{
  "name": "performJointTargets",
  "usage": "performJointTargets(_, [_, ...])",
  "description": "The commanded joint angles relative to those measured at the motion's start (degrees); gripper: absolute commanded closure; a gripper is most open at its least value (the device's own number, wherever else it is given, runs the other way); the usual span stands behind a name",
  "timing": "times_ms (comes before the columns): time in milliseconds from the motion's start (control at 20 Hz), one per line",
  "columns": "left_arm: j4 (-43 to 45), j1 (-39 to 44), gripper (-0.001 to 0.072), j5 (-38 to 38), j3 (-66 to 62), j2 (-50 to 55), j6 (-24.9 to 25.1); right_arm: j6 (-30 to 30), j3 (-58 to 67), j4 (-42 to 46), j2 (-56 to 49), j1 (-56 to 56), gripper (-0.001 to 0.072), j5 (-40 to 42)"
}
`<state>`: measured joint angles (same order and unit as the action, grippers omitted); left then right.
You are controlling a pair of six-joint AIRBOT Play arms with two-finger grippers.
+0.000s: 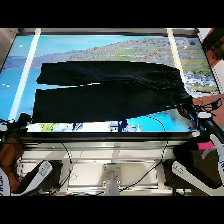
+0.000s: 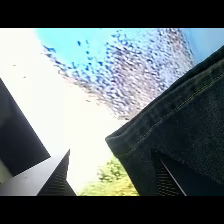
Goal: Fold the clothes and pants, and hang the long-sleeved shirts on hangers.
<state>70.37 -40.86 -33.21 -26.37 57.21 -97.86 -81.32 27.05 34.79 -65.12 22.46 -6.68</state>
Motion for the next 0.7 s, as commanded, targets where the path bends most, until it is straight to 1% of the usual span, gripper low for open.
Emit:
performJointTargets(0, [-0.6, 2.1, 0.0122, 2.8, 0.1, 2.1, -0.3, 0.0, 0.0, 0.0, 0.0, 0.0, 0.0686, 0.3])
performJointTargets(450, [-4.3, 7.0, 0.0139, 7.8, 0.0, 7.3, -0.3, 0.0, 0.0, 0.0, 0.0, 0.0, 0.0686, 0.3])
performJointTargets(550, [-7.1, 8.1, 0.0268, 8.9, 0.0, 7.1, -0.3, 0.0, 0.0, 0.0, 0.1, 0.0, 0.0686, 0.3])
performJointTargets(600, [-8.0, 8.7, 0.0295, 8.8, -0.1, 7.0, -0.3, 0.0, 0.0, 0.0, 0.1, 0.0, 0.0685, 0.3])
performJointTargets(650, [-8.4, 9.3, 0.0363, 8.6, -0.1, 6.6, -0.3, 0.0, 0.0, 0.0, 0.1, 0.0, 0.0686, 0.3])
